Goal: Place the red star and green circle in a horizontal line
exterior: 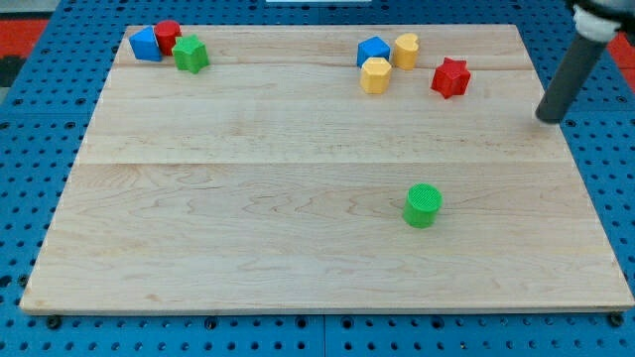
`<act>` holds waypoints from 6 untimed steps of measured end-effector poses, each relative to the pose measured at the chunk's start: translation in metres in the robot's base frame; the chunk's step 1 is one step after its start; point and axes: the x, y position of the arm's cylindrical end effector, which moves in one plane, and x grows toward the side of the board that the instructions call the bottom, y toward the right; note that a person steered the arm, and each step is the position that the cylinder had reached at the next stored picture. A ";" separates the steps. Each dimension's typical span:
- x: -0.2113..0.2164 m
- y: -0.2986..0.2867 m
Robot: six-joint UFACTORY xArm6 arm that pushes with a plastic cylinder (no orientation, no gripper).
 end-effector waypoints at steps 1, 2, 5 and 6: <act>-0.043 0.004; -0.080 -0.007; -0.029 -0.181; -0.058 -0.156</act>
